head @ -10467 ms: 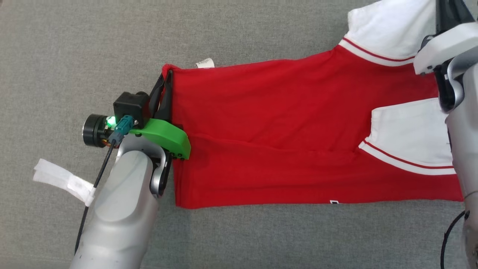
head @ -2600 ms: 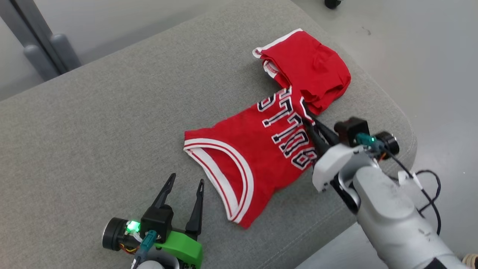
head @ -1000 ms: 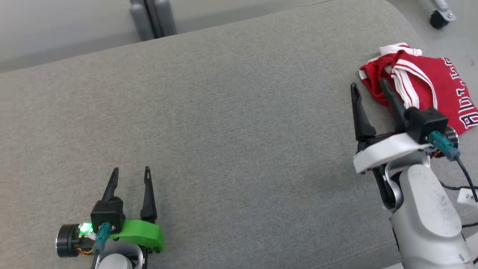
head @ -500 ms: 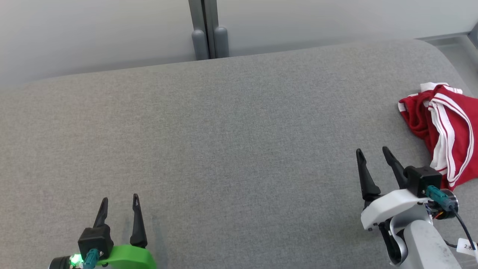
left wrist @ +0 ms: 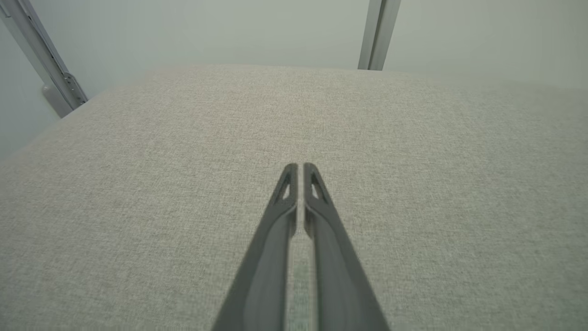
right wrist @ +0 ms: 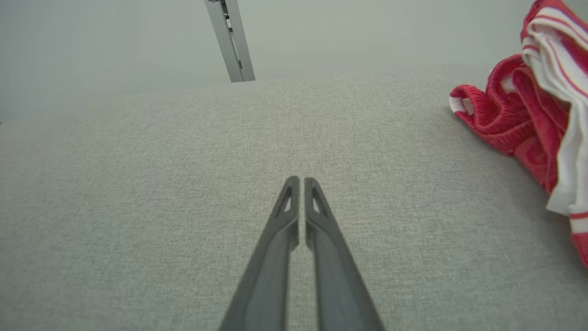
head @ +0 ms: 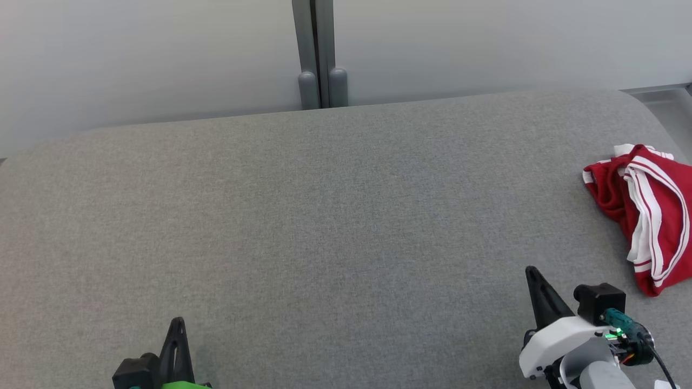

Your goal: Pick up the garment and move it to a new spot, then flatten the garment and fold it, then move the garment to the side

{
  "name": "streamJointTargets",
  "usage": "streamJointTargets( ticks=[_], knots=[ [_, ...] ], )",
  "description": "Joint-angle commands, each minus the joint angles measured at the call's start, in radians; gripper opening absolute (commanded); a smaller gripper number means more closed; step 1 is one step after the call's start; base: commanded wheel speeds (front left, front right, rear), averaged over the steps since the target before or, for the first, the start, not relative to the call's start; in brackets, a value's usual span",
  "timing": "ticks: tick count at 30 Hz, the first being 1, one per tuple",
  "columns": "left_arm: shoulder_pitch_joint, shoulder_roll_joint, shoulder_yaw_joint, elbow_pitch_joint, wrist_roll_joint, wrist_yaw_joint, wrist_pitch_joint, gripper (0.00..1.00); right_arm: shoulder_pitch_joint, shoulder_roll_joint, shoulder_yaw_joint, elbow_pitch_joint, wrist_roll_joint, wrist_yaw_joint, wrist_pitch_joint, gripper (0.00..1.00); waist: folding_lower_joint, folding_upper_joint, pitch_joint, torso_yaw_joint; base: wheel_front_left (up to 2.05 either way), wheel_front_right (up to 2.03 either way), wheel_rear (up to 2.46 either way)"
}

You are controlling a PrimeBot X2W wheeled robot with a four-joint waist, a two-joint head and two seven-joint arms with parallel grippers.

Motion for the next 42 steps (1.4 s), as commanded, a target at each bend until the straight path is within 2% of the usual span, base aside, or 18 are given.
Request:
streamJointTargets(
  ticks=[1,19,42],
  knots=[
    [-0.011,0.001,0.01,-0.005,-0.039,-0.004,0.015,0.0,-0.014,-0.002,-0.011,-0.008,0.041,0.0,0.014,0.0,0.0,-0.0001,0.0,0.0,0.0,0.0,0.0],
    [-0.048,0.003,0.04,-0.031,-0.365,-0.034,0.096,0.0,0.006,-0.005,-0.024,-0.075,0.371,0.0,0.092,0.0,0.0,-0.0001,-0.002,0.0,0.0,0.0,0.0],
    [-0.089,0.005,0.075,-0.053,-0.696,-0.065,0.182,0.0,0.021,-0.008,-0.045,-0.135,0.705,-0.001,0.178,0.0,0.0,-0.0001,-0.005,-0.001,0.0,0.0,0.0]
  ],
)
